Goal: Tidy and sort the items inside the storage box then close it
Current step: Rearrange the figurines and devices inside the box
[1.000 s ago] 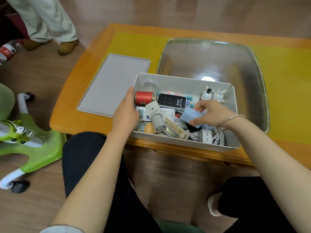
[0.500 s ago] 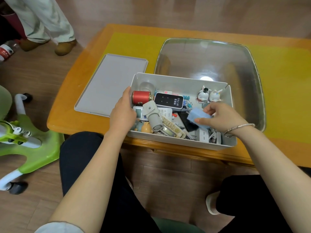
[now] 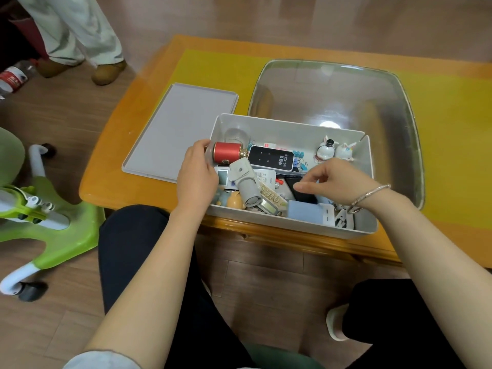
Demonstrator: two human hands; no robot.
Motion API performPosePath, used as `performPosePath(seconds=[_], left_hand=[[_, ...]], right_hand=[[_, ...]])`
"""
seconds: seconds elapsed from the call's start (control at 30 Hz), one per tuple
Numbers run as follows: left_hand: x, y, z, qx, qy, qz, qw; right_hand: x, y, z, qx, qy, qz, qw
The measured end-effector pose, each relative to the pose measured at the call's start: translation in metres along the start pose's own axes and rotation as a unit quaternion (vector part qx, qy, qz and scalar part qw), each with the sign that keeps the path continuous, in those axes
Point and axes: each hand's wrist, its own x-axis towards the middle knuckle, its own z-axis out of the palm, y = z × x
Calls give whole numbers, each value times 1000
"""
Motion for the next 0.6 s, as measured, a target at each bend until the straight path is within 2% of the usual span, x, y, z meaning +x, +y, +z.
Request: performPosePath(seconds=[0.1,0.27,0.37,0.47,0.6], left_hand=[[1,-1,0,7,-8,3,1000],[2,-3,0,-16,-15,-7,1000],[2,-3,0,-6,-11,-3,1000],[1,-2,-1,-5,-13,-4,1000],[1,-2,-1,-9,-16,-4,1000]], right_hand=[[17,-7,7,-4,49,-27,998],[53,-10,21,-110,110,-23,988],[73,-6,23,-180,62,-13,982],[83,-5,26,-194,15,-18,981],[85,-3,22,-187,50,-36,981]])
